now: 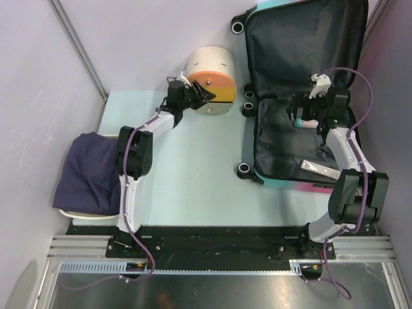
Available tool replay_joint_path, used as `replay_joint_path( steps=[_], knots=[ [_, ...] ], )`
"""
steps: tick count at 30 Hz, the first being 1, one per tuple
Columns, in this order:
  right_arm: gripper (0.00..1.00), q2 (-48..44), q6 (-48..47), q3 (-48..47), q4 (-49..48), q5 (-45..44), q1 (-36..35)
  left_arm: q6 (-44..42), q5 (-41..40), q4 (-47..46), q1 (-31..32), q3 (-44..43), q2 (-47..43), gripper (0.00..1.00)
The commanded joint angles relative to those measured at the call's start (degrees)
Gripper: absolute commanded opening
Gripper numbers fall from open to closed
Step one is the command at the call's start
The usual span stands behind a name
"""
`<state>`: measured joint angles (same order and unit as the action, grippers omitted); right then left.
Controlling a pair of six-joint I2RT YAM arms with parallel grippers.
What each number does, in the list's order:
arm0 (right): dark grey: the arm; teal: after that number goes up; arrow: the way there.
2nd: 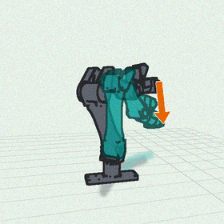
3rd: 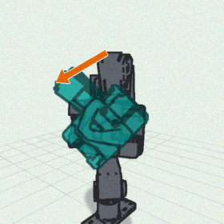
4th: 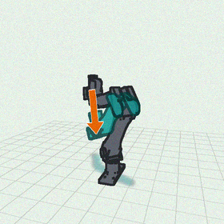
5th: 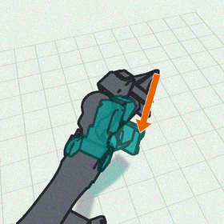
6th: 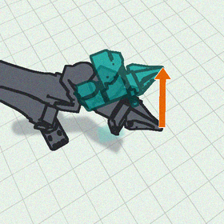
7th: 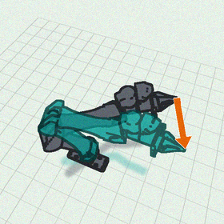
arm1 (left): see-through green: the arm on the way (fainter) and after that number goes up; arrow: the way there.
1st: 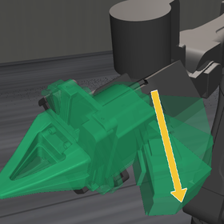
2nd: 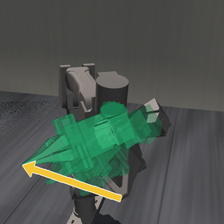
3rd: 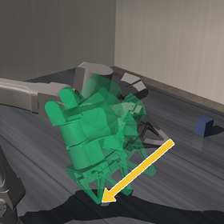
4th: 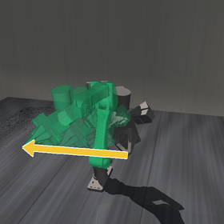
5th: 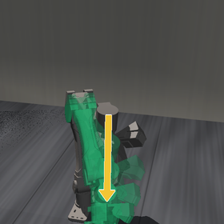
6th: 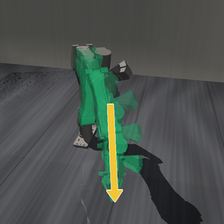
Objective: Open, take out, and arrange the luggage
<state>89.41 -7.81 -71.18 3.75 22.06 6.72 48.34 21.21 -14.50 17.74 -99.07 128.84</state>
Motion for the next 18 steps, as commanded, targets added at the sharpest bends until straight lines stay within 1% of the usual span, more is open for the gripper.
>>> replay_joint_path(
  steps=[1, 2, 4, 7, 8, 10, 12, 14, 18],
  knots=[
    [1.00, -3.6, -4.8, -2.7, 3.0, -2.2, 0.1, 2.9, -2.0, -2.7, 0.1, -6.2, 2.7, 0.49],
    [1.00, -3.7, -5.5, -2.7, 3.5, -2.1, 0.1, 3.1, -2.0, -2.7, 0.1, -6.8, 3.7, 0.47],
    [1.00, -3.6, -6.1, -3.2, 4.2, -2.5, 0.0, 3.6, -1.9, -2.7, 0.0, -8.3, 4.6, 0.47],
    [1.00, -3.4, -6.3, -4.0, 4.9, -3.3, -0.1, 5.0, -2.3, -2.7, -0.1, -9.0, 5.7, 0.43],
    [1.00, -3.4, -6.4, -4.4, 5.0, -3.3, -0.2, 5.9, -2.7, -2.7, -0.1, -9.0, 5.9, 0.40],
    [1.00, -3.2, -6.7, -4.9, 5.4, -3.8, -0.4, 6.7, -2.8, -2.7, -0.2, -9.1, 6.1, 0.38],
    [1.00, -2.9, -6.8, -5.4, 6.0, -4.0, -0.6, 8.4, -3.4, -2.6, -0.2, -8.9, 6.1, 0.39],
    [1.00, -2.8, -6.8, -5.5, 6.2, -4.0, -0.8, 10.9, -4.3, -2.5, -0.3, -8.8, 5.9, 0.42],
    [1.00, -2.8, -7.0, -5.7, 6.6, -4.7, -1.6, 15.0, -5.0, -2.2, -0.6, -9.0, 5.7, 0.44]
  ],
)
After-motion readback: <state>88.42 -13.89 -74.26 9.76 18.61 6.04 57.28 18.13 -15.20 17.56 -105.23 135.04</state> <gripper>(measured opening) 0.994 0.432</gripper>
